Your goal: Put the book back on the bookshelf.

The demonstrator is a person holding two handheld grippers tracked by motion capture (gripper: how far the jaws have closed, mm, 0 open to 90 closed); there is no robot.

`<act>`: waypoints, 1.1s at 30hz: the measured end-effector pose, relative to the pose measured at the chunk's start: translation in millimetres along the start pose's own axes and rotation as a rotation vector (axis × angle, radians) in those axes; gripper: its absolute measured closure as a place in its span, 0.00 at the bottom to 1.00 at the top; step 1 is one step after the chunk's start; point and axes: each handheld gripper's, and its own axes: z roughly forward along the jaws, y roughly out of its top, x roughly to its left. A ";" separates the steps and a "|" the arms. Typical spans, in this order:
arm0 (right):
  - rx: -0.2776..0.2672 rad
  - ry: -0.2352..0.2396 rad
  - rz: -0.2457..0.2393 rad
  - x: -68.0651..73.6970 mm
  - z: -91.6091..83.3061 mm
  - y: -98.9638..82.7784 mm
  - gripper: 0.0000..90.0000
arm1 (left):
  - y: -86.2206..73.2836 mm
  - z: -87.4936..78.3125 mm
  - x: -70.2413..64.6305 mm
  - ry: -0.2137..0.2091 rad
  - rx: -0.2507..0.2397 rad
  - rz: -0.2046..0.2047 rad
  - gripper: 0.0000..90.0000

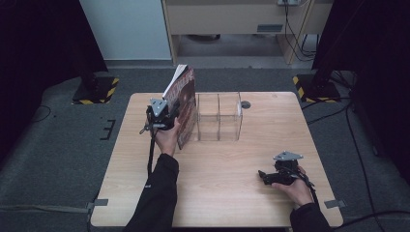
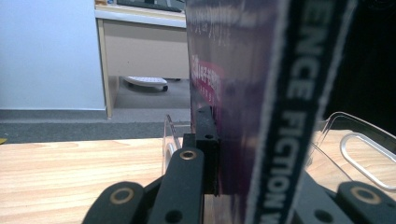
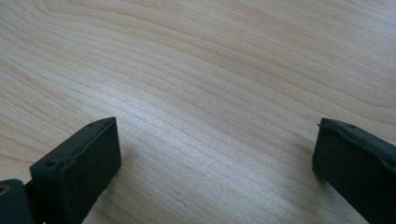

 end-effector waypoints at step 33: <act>0.004 0.001 0.003 0.7 -0.2 0.1 0.02 | -15.9 -60.4 13.5 -0.120 0.060 0.192 0.54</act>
